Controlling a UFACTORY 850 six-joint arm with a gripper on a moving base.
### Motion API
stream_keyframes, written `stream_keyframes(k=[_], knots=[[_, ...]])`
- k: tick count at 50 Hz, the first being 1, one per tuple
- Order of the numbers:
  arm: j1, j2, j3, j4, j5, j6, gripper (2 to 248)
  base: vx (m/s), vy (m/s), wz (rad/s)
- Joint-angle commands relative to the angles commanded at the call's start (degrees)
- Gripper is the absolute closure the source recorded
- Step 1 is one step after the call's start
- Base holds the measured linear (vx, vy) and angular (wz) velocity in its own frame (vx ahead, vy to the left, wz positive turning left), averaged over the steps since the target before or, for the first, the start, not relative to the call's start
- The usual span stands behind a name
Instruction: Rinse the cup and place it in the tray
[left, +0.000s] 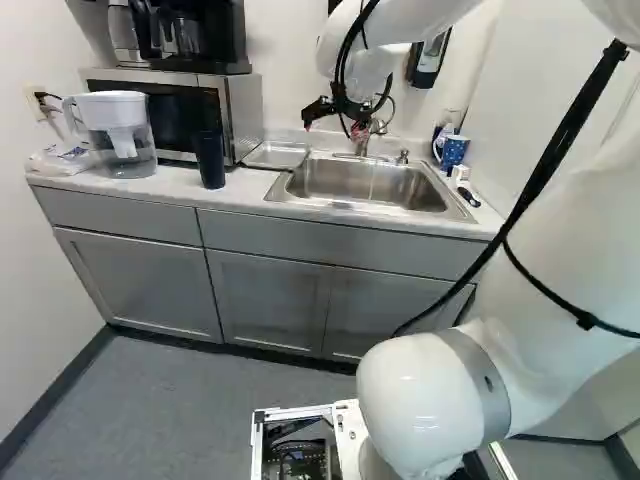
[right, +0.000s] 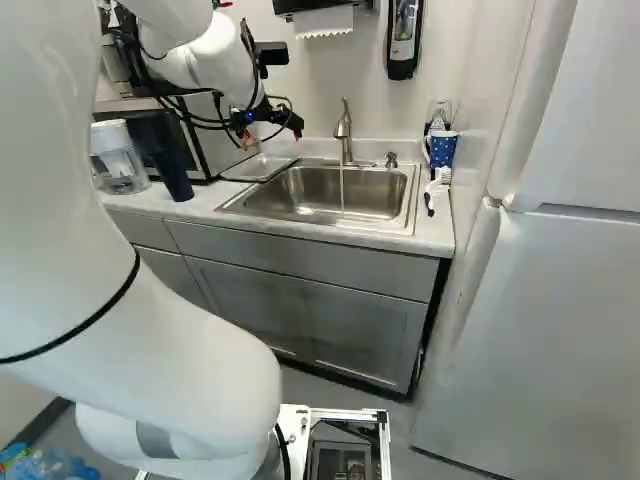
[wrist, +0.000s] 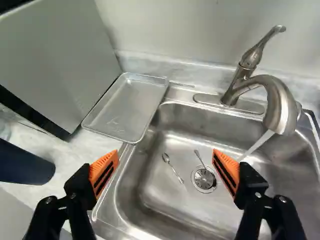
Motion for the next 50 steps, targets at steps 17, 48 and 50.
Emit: stream_keyframes(k=[17, 48, 50], knots=[[3.12, 0.56, -1.64, 0.00, 0.00, 0.00, 3, 0.000, 0.000, 0.000], [8.67, 0.43, -5.64, 0.00, 0.00, 0.00, 3, 0.000, 0.000, 0.000], [9.02, 0.27, -5.79, 0.00, 0.00, 0.00, 3, 0.000, 0.000, 0.000]])
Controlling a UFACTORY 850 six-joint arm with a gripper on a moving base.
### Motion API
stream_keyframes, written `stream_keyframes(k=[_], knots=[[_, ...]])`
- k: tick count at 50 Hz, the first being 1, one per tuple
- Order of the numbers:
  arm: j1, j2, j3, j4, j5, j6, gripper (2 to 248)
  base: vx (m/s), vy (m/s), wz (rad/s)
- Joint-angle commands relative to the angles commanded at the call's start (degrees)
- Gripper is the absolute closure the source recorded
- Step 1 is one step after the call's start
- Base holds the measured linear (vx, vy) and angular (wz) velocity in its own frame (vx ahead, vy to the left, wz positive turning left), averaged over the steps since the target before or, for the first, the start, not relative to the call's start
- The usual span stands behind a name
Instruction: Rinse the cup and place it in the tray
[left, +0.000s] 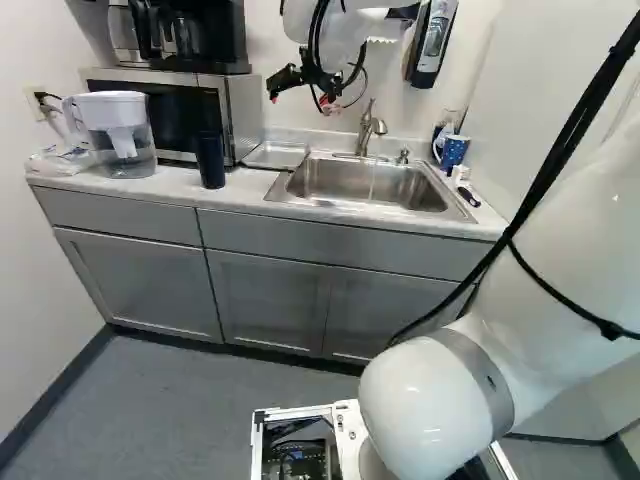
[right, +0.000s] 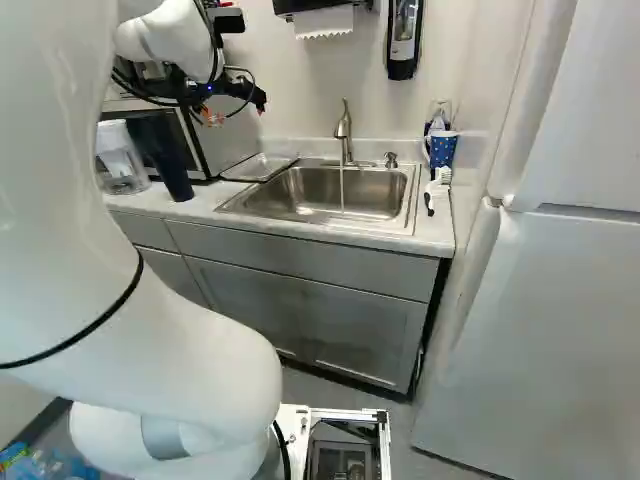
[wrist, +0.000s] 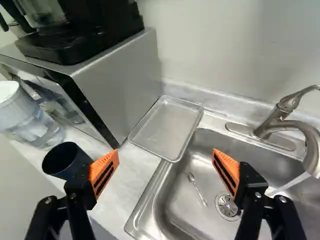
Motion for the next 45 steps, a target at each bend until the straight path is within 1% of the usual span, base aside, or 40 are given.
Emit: stream_keyframes(k=[45], knots=[[7.69, -3.88, -3.72, 0.00, 0.00, 0.00, 3, 0.000, 0.000, 0.000]])
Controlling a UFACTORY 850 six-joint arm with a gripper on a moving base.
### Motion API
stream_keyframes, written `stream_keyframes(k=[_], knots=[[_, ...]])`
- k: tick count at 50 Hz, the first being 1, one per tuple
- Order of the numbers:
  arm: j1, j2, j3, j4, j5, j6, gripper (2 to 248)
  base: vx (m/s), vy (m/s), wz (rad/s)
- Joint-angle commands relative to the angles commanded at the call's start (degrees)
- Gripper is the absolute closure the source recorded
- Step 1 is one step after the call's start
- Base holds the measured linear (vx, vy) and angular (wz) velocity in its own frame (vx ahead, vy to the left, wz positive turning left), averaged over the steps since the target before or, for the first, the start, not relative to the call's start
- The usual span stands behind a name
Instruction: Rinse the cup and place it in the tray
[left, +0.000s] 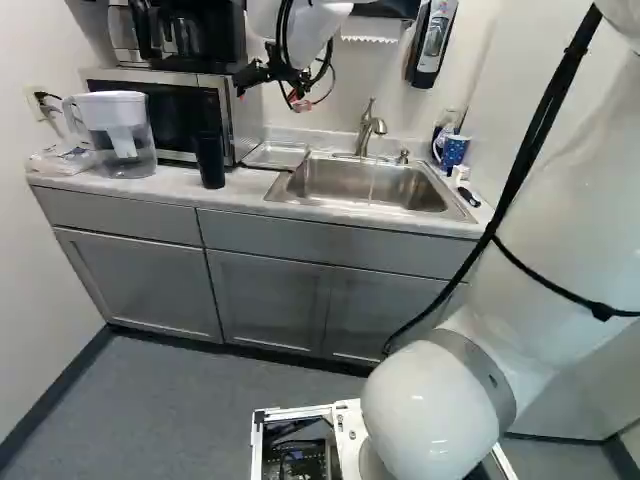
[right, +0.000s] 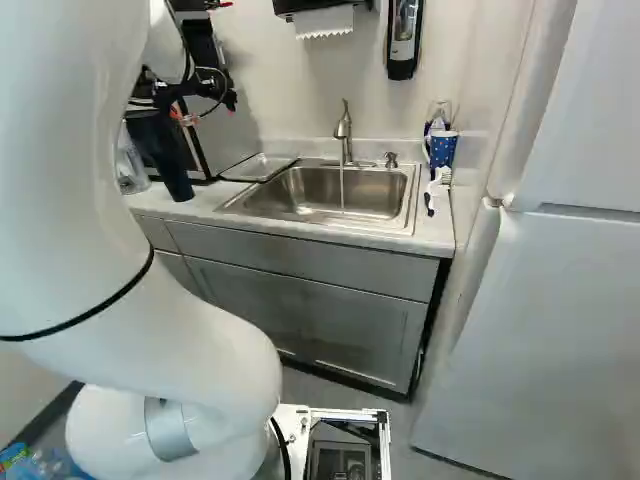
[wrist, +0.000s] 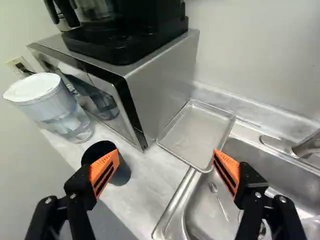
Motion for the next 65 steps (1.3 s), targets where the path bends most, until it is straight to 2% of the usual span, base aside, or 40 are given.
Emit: stream_keyframes(k=[26, 46, 55, 65], knots=[[4.65, 0.64, 0.62, 0.00, 0.00, 0.00, 3, 0.000, 0.000, 0.000], [8.11, -0.56, -0.56, 0.00, 0.00, 0.00, 3, 0.000, 0.000, 0.000], [9.05, -1.19, -1.19, 0.00, 0.00, 0.00, 3, 0.000, 0.000, 0.000], [9.09, -1.33, -0.94, 0.00, 0.00, 0.00, 3, 0.000, 0.000, 0.000]])
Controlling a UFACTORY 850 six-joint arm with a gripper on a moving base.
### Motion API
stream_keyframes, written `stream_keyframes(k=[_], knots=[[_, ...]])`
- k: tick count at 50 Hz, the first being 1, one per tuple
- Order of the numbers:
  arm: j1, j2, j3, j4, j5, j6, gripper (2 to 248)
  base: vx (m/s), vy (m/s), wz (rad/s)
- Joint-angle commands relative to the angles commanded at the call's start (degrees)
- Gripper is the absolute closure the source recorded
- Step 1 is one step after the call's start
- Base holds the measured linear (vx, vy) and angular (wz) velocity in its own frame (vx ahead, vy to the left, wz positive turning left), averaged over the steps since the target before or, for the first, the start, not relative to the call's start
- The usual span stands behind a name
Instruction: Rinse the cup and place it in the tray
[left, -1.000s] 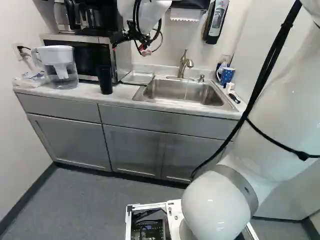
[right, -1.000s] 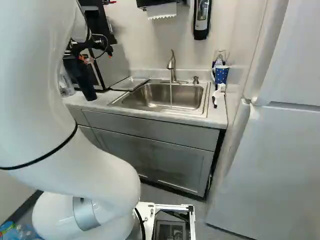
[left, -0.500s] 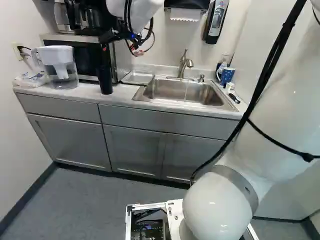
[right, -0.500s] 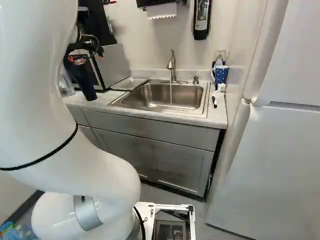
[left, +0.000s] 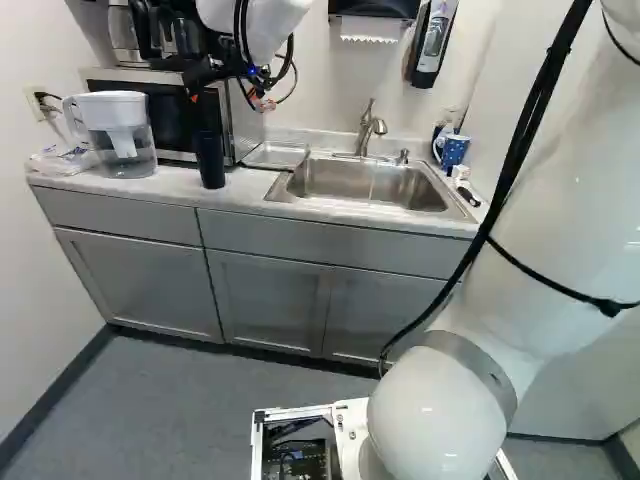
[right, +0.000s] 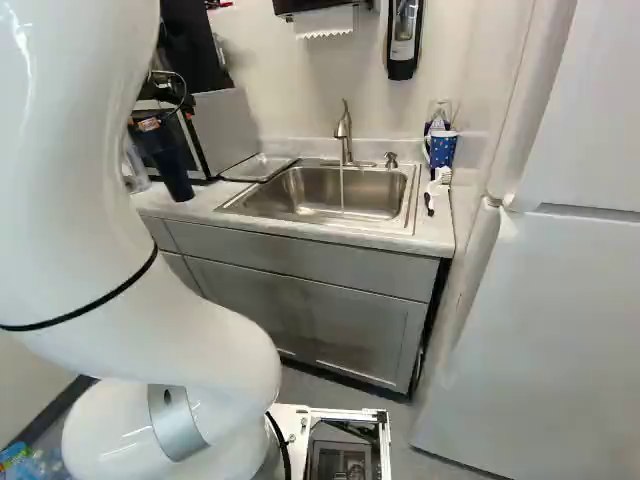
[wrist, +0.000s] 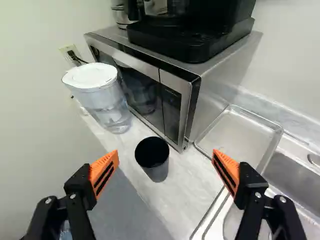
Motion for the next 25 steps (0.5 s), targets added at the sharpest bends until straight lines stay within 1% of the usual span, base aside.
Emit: stream_keyframes(k=[25], knots=[[0.00, -1.38, 1.63, 0.00, 0.33, 0.00, 3, 0.000, 0.000, 0.000]])
